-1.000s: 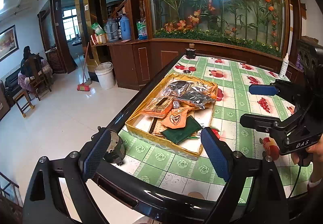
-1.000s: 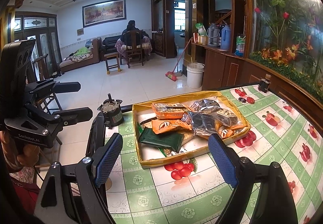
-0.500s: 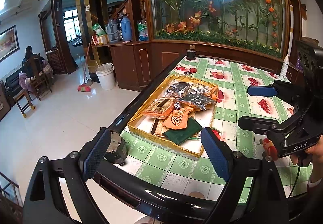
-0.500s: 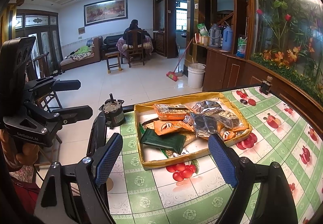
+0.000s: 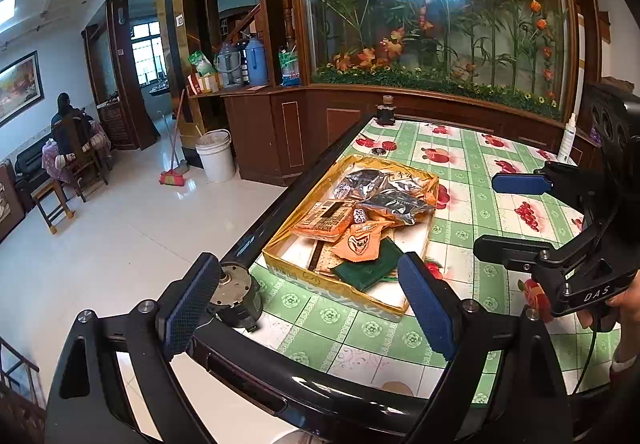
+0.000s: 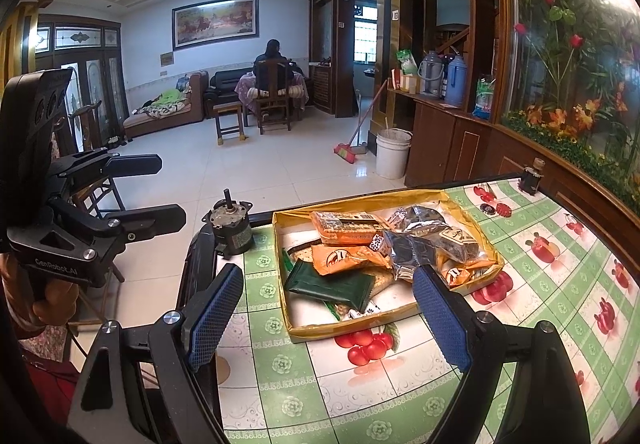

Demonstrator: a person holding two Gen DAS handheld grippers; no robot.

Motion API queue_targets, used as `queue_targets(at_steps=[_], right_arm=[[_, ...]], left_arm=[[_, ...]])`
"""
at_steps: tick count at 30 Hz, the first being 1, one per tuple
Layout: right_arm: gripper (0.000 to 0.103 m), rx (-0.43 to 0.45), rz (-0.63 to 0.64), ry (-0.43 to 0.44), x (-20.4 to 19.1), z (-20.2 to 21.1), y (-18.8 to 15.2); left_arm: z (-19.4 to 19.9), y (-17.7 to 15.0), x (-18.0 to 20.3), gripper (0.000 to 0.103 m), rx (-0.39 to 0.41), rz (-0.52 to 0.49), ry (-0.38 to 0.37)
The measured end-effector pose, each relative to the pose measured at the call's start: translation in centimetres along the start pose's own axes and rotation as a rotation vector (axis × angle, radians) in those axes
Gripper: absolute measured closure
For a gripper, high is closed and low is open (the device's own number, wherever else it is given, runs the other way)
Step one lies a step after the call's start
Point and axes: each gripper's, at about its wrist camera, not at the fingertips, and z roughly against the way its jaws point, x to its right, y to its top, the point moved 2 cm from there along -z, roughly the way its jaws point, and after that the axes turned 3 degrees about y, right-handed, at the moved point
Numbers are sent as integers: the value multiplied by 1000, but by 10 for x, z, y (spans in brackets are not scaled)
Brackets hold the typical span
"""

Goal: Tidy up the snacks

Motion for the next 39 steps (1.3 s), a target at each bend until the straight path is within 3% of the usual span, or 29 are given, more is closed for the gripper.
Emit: queue_targets(at_steps=[32, 39], right_arm=[[15, -16, 23, 24, -7, -12, 2], [15, -14, 26, 29, -8, -13, 3]], left_arm=[[1, 0, -8, 12, 21, 21, 16], [-5, -2, -6, 11, -24, 35, 0]])
